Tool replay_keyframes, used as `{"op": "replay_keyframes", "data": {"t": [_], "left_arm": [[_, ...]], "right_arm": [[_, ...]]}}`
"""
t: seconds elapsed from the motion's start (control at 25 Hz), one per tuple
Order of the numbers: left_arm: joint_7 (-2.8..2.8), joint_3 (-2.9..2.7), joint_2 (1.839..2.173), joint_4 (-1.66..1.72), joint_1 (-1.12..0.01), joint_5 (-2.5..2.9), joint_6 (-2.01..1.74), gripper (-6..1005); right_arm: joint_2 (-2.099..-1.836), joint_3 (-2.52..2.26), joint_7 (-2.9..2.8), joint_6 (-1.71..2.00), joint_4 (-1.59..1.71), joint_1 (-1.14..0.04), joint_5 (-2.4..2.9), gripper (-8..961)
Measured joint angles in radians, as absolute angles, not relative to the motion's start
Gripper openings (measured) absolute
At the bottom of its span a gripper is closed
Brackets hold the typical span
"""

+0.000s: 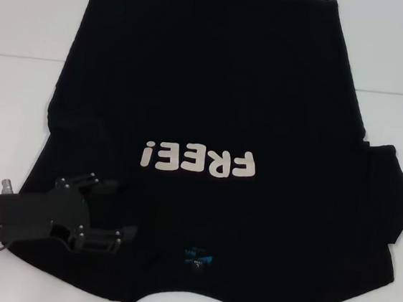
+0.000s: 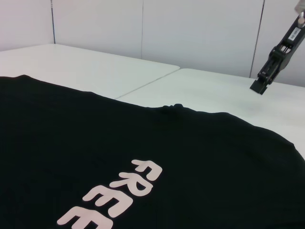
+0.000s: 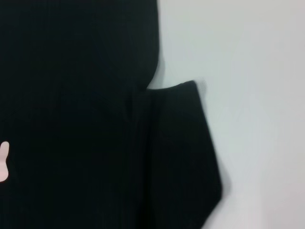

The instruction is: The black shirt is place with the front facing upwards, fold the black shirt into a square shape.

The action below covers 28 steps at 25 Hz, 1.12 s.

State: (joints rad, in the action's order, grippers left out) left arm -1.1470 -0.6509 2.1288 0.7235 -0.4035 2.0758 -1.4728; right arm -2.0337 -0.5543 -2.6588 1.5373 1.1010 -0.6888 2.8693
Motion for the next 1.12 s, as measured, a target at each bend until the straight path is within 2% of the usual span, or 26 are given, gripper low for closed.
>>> {"op": "replay_keyframes", "data": {"t": [0.24, 0.68, 1.12], "left_arm": [[-1.141, -0.655, 2.131, 0.724, -0.405, 2.076, -1.458, 938], [-1.135, -0.655, 2.139, 0.724, -0.409, 2.098, -1.433, 937], [-1.135, -0.655, 2.138, 0.724, -0.413, 2.099, -1.431, 937]], "right_arm": [[-2.010, -0.558, -2.660, 1.442, 0.936, -0.734, 2.870, 738], [-2.002, -0.585, -2.673, 1.338, 0.818, -0.765, 2.876, 734], [-2.006, -0.593, -2.675, 1.269, 0.765, -0.769, 2.870, 734]]}}
